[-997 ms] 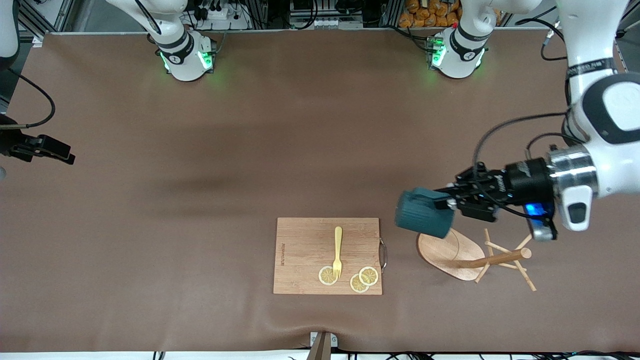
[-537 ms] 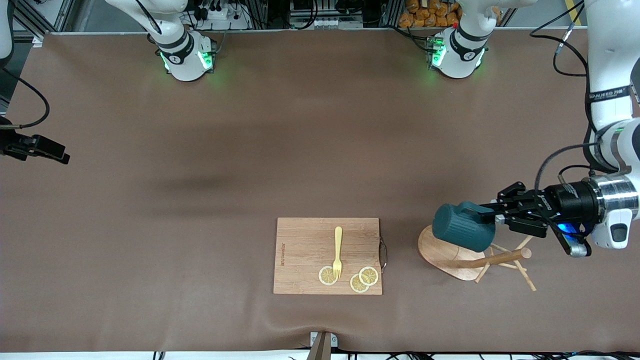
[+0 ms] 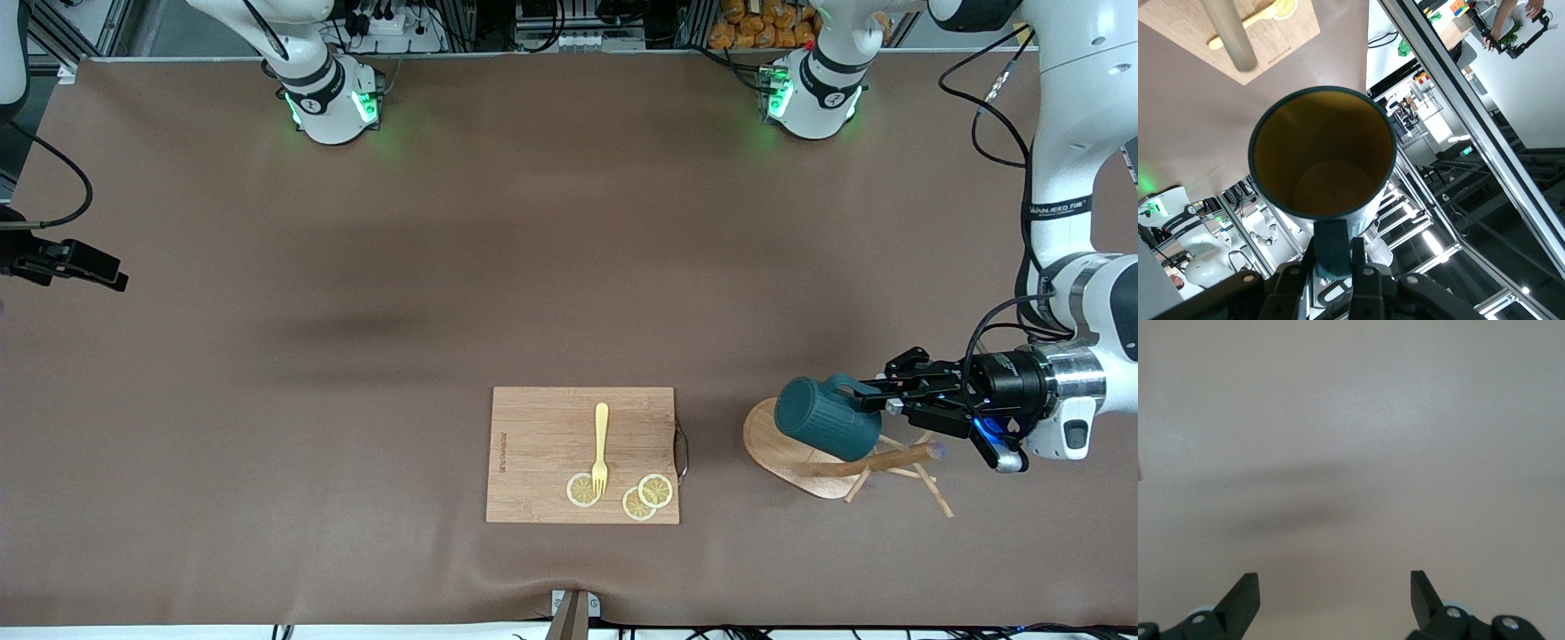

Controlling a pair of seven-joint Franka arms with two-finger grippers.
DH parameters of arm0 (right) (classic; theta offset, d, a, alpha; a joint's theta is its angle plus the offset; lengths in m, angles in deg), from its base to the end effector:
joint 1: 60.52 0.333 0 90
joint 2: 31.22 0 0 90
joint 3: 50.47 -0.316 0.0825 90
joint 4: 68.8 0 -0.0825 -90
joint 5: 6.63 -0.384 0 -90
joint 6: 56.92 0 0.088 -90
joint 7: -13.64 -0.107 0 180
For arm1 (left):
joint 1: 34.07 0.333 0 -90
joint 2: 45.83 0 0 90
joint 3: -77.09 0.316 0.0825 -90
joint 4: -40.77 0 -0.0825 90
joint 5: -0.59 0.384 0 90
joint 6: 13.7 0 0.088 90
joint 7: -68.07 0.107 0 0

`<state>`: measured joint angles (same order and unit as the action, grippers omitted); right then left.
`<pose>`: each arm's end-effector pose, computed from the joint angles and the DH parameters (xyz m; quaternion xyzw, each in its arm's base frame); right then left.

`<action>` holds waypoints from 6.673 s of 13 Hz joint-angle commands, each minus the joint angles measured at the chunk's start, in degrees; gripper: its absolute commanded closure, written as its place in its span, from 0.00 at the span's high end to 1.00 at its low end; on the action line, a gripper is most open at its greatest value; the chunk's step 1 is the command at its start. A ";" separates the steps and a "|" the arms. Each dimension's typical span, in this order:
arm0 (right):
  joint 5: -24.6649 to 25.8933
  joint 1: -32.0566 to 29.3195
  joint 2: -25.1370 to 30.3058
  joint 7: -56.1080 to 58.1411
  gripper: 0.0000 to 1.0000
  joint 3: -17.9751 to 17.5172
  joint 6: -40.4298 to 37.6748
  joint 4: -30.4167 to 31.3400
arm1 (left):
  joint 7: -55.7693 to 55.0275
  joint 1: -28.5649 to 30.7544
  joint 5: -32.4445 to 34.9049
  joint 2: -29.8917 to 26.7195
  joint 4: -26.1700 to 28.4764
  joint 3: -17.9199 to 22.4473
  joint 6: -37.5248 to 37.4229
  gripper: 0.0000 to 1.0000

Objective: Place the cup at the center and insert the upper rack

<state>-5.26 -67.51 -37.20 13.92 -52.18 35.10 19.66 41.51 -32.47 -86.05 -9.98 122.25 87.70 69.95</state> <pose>0.5848 -0.0574 0.5806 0.9988 -0.0430 -0.0216 0.0093 0.7052 0.0026 0.3898 0.6531 0.3576 -0.2894 0.6015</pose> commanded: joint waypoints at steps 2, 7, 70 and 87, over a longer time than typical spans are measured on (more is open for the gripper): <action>0.66 1.29 0.62 -0.89 1.00 1.26 -0.52 0.13 | 2.65 2.18 -0.99 1.41 -0.62 -0.59 -1.91 0.00; 0.57 1.29 0.36 -0.89 1.00 1.27 -0.43 0.22 | 5.55 3.15 -0.46 2.29 -0.27 -0.50 -2.17 0.00; -0.04 1.64 0.80 -1.15 1.00 1.18 -3.68 -0.04 | 17.51 5.17 67.43 -20.27 5.42 -13.76 15.12 1.00; -1.80 1.64 0.80 -2.72 1.00 1.18 -1.93 0.04 | 17.51 -1.07 85.94 -35.59 12.82 -17.82 9.34 1.00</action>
<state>-6.12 -66.36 -37.20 13.16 -51.32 33.68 19.50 59.57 -33.96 0.89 -45.56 134.43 69.98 79.37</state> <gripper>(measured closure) 0.000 0.000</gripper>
